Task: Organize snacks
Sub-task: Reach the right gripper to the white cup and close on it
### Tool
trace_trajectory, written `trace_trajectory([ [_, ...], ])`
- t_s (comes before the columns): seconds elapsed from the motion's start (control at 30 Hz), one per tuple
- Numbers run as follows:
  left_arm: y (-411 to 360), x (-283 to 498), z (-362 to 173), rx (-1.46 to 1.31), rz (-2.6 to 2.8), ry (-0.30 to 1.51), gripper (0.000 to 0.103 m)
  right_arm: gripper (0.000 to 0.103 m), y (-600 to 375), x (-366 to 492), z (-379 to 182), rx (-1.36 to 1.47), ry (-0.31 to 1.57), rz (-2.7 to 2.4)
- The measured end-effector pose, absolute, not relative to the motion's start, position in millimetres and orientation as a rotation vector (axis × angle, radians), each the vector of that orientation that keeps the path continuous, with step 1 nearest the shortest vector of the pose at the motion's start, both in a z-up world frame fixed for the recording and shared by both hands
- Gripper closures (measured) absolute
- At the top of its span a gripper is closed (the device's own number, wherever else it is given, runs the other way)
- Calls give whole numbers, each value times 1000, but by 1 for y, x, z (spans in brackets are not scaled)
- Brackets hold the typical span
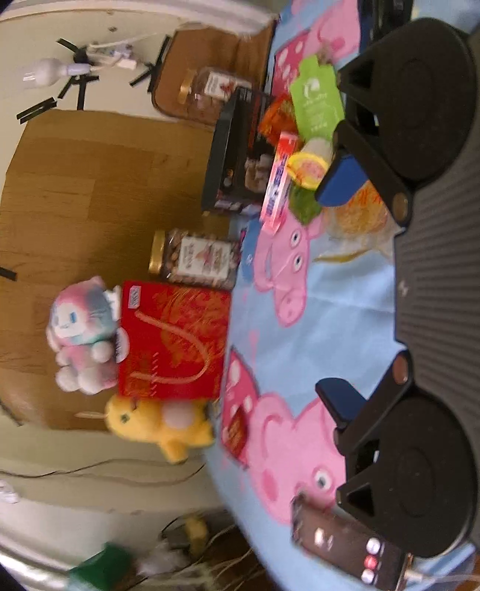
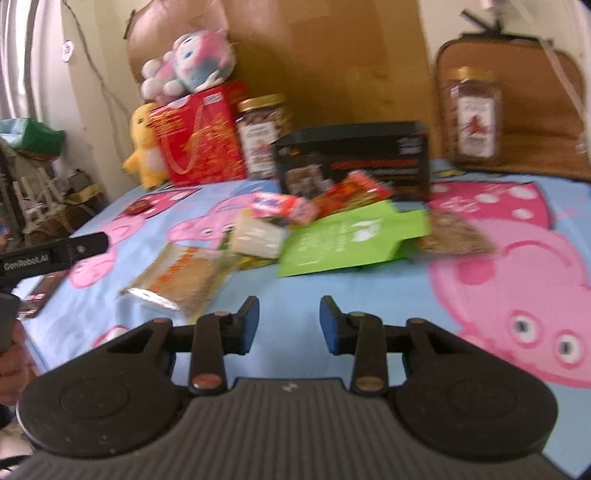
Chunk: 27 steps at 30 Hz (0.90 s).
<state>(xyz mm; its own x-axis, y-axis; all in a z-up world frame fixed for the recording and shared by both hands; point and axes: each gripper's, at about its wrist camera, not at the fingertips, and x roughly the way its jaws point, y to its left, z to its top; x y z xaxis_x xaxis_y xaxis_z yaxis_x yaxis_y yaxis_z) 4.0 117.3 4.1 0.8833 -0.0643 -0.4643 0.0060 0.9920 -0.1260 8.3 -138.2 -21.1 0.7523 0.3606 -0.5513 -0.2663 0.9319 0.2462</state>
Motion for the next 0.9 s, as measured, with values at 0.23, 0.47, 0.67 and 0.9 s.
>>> trace_trajectory([
  [0.23,145,33,-5,-298,-207,621,27,63,-116,29,-21,228,699,473],
  [0.47,143,54,-18,-323,-255,682,34,63,-102,43,-27,229,757,519],
  [0.67,139,61,-7,-317,-263,632,34,62,-111,57,-9,215,661,435],
  [0.9,130,65,1,-353,-319,626,34,52,-94,105,-26,118,680,396],
])
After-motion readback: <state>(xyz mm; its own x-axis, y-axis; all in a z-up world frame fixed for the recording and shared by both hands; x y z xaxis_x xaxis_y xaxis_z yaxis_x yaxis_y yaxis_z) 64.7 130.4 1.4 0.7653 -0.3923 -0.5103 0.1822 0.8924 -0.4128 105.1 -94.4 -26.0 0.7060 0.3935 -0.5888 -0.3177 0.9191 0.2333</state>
